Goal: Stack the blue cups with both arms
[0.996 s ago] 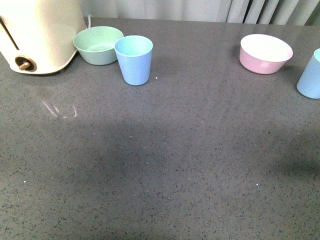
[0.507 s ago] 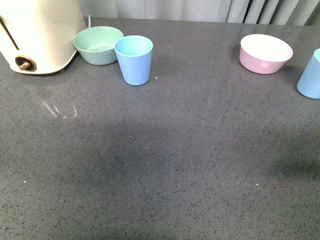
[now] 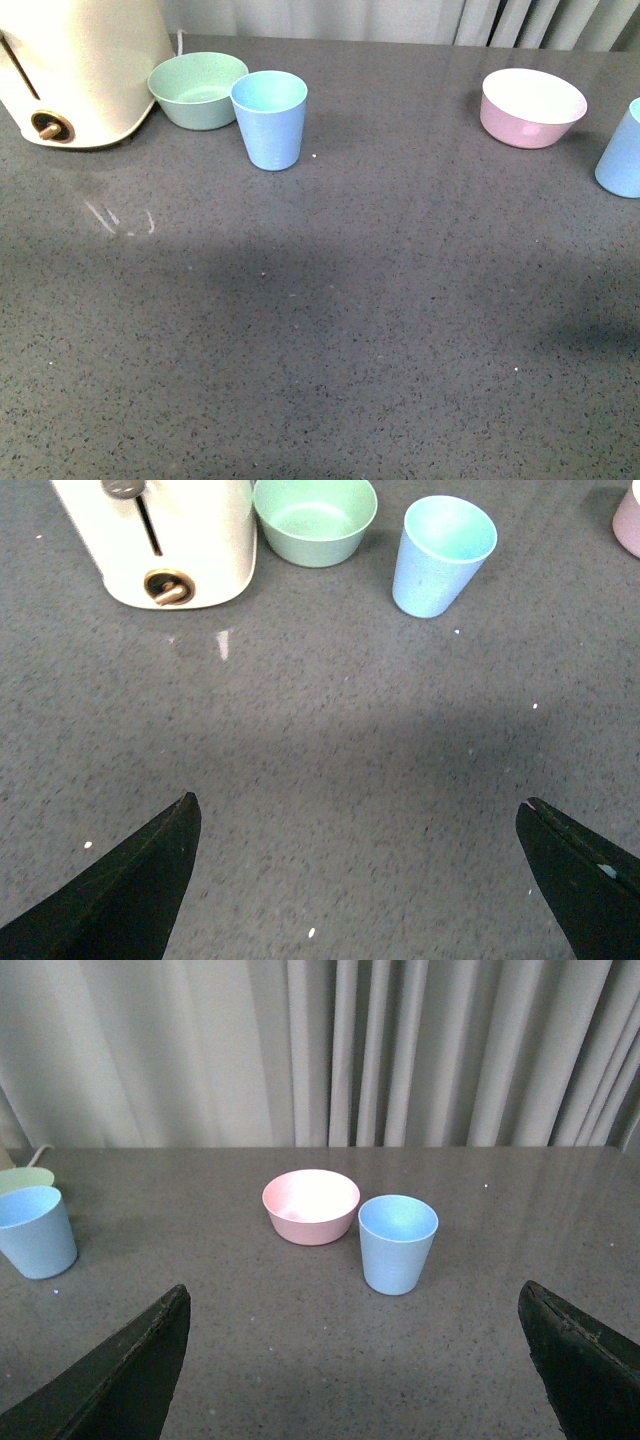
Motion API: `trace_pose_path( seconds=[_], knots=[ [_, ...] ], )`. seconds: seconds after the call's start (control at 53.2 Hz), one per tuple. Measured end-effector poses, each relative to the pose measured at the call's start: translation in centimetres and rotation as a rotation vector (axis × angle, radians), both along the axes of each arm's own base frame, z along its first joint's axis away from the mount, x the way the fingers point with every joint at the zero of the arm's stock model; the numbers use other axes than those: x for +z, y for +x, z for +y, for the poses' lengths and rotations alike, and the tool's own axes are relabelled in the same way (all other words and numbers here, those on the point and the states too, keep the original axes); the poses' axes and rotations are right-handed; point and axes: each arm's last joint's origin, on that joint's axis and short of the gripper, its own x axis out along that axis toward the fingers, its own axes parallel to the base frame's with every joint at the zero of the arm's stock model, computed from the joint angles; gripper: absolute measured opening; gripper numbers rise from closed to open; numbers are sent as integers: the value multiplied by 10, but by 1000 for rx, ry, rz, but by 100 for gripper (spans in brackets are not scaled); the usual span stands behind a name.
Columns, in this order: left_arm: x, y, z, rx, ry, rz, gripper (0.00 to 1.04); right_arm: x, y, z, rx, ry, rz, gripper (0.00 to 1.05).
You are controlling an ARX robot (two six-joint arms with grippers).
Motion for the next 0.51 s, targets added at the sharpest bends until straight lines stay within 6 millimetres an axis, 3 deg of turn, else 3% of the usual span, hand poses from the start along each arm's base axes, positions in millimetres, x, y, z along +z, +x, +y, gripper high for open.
trace_pose_path(
  seconds=[0.263,0.507],
  knots=[
    [-1,69,-46,8,-77,82,96,0,0,0,-1,0,0,96],
    [-11,117,-82,25,-65,158,96,0,0,0,0,0,0,96]
  ],
)
